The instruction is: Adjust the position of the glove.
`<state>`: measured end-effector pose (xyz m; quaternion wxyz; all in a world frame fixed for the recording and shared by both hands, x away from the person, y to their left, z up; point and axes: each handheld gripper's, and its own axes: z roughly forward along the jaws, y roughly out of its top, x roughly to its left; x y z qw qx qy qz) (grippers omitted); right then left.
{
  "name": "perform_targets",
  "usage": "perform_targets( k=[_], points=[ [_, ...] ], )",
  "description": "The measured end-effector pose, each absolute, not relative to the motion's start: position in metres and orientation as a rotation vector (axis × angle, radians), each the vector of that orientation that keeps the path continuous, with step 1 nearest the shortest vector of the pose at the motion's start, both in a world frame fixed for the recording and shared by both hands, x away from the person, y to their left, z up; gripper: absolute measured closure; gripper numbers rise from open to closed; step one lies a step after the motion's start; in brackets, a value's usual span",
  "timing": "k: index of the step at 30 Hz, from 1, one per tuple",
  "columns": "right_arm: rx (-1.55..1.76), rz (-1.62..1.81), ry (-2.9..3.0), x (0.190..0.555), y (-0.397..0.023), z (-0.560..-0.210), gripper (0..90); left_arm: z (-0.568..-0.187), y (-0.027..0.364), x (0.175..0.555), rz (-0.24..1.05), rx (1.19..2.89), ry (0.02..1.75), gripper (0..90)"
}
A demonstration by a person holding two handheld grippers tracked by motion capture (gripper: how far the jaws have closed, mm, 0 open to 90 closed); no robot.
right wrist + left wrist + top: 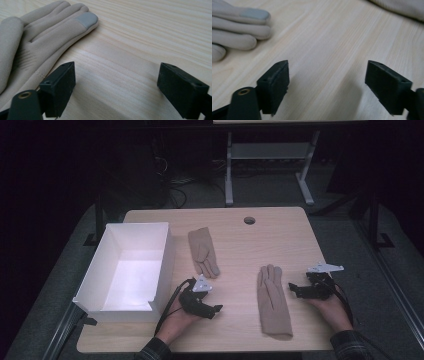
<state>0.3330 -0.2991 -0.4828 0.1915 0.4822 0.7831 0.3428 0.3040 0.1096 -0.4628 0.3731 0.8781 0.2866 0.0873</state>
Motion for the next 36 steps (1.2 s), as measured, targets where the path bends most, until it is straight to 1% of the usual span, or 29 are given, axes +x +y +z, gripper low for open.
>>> perform_targets(
  k=[1,4,6,7,8,9,12,13,14,16,19,27,36],
  points=[
    [1.355,0.963,2.198,0.333,-0.299,-0.483,14.2,-0.46,0.109,0.304,0.222,2.242,0.74,23.0],
    [1.349,0.96,2.201,0.333,-0.299,-0.483,14.1,-0.452,0.109,0.308,0.234,2.236,0.753,30.6],
    [1.357,0.959,2.203,0.333,-0.299,-0.483,14.1,-0.447,0.111,0.311,0.265,2.219,0.772,39.9],
    [1.357,0.959,2.203,0.333,-0.299,-0.483,14.1,-0.447,0.111,0.311,0.265,2.219,0.772,42.9],
    [1.359,0.958,2.203,0.333,-0.299,-0.483,14.0,-0.444,0.113,0.314,0.269,2.202,0.778,42.9],
    [1.358,0.958,2.203,0.333,-0.299,-0.483,13.9,-0.44,0.114,0.317,0.305,2.194,0.788,52.8],
    [1.359,0.957,2.203,0.333,-0.299,-0.483,13.9,-0.436,0.117,0.322,0.311,2.175,0.812,66.4],
    [1.359,0.957,2.203,0.333,-0.299,-0.483,13.9,-0.435,0.118,0.325,0.314,2.171,0.828,66.4],
    [1.358,0.958,2.203,0.333,-0.299,-0.483,13.9,-0.431,0.121,0.332,0.326,2.161,0.859,76.6],
    [1.358,0.958,2.202,0.333,-0.299,-0.483,13.9,-0.428,0.123,0.339,0.352,2.141,0.885,84.2],
    [1.361,0.958,2.199,0.333,-0.299,-0.483,13.9,-0.427,0.124,0.35,0.372,2.114,0.916,89.6],
    [1.361,0.958,2.199,0.333,-0.299,-0.483,13.9,-0.428,0.112,0.377,0.441,2.109,0.986,89.7],
    [1.361,0.958,2.199,0.333,-0.299,-0.483,13.9,-0.438,0.105,0.417,0.443,2.12,1.029,89.7]
  ],
)
